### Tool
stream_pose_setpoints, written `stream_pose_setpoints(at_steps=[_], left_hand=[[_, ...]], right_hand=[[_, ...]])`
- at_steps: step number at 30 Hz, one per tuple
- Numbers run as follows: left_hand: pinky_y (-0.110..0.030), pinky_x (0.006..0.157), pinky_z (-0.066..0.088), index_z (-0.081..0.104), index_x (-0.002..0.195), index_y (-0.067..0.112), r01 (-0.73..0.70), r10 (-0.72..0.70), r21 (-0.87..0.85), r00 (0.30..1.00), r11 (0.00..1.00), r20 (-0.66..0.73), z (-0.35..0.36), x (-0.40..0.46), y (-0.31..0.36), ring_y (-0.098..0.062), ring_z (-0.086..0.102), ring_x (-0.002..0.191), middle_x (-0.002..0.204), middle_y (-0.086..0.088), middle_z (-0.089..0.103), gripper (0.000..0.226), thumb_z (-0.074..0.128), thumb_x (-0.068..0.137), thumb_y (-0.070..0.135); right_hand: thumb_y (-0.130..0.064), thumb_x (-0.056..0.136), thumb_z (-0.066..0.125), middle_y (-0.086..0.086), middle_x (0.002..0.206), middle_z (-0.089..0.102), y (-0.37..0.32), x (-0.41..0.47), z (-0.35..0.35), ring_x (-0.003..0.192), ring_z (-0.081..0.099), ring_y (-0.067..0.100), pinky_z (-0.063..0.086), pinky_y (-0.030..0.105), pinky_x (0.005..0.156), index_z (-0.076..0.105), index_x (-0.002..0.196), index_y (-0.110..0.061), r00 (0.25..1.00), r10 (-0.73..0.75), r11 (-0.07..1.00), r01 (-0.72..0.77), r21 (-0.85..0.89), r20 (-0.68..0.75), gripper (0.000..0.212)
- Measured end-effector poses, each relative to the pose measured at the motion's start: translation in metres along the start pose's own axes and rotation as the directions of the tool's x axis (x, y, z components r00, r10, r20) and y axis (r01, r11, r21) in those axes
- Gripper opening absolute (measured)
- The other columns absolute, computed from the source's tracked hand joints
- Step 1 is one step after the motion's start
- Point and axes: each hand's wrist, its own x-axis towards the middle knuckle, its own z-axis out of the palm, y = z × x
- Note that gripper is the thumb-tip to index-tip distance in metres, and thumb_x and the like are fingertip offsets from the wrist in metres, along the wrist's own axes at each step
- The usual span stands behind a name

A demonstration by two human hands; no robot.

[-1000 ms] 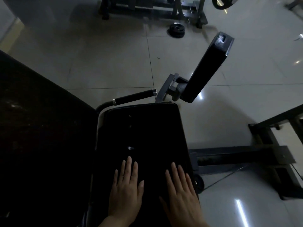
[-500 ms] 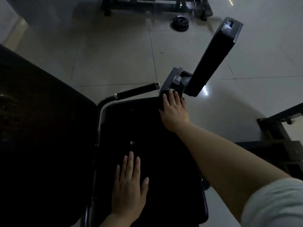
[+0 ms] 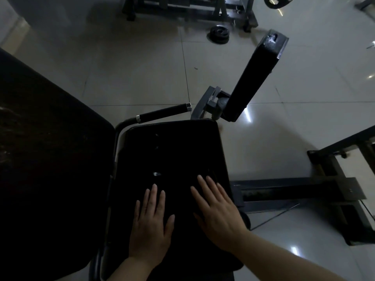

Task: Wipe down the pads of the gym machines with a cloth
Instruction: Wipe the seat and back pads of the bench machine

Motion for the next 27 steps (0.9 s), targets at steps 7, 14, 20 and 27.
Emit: stream_pose_setpoints(at_steps=[7, 14, 20, 27], left_hand=[[-0.034, 0.113, 0.006, 0.019, 0.148, 0.02, -0.015, 0.016, -0.056, 1.0, 0.998, 0.019, 0.0, 0.002, -0.003, -0.019, 0.014, 0.144, 0.156, -0.006, 0.023, 0.061, 0.012, 0.098, 0.055], [-0.033, 0.114, 0.001, 0.014, 0.149, 0.02, -0.032, 0.032, -0.025, 0.999, 0.999, 0.008, -0.002, 0.002, -0.004, -0.018, 0.009, 0.145, 0.158, -0.005, 0.018, 0.063, 0.011, 0.098, 0.056], [-0.036, 0.116, 0.001, 0.026, 0.147, 0.013, 0.006, -0.006, 0.001, 1.0, 1.0, 0.003, -0.002, 0.002, 0.002, -0.022, 0.011, 0.145, 0.157, -0.009, 0.019, 0.064, 0.014, 0.098, 0.052], [-0.037, 0.116, 0.0, 0.025, 0.147, 0.011, -0.01, 0.01, -0.001, 1.0, 1.0, -0.026, 0.0, 0.0, 0.003, -0.022, 0.007, 0.146, 0.158, -0.008, 0.013, 0.063, 0.024, 0.095, 0.047]], right_hand=[[-0.054, 0.096, 0.019, 0.0, 0.156, -0.014, 0.05, 0.109, -0.022, 0.142, -0.017, 0.018, -0.004, 0.037, 0.118, 0.007, 0.15, -0.029, 0.99, 0.135, 0.988, -0.131, 0.082, -0.034, 0.061], [-0.046, 0.1, 0.024, 0.004, 0.159, -0.006, 0.059, 0.149, -0.036, 0.144, -0.015, 0.02, -0.01, 0.035, 0.116, 0.006, 0.151, -0.023, 0.965, 0.261, 0.957, -0.255, 0.138, -0.029, 0.059], [-0.043, 0.098, 0.031, 0.008, 0.158, 0.001, 0.0, 0.035, -0.013, 0.146, -0.005, 0.027, 0.003, 0.04, 0.119, 0.018, 0.15, -0.018, 0.978, 0.208, 0.974, -0.209, 0.086, 0.017, 0.059], [-0.045, 0.097, 0.026, 0.011, 0.153, 0.03, -0.04, -0.065, 0.019, 0.141, 0.019, 0.028, 0.012, 0.037, 0.113, 0.04, 0.139, -0.017, 0.996, 0.066, 0.998, -0.066, 0.008, 0.055, 0.052]])
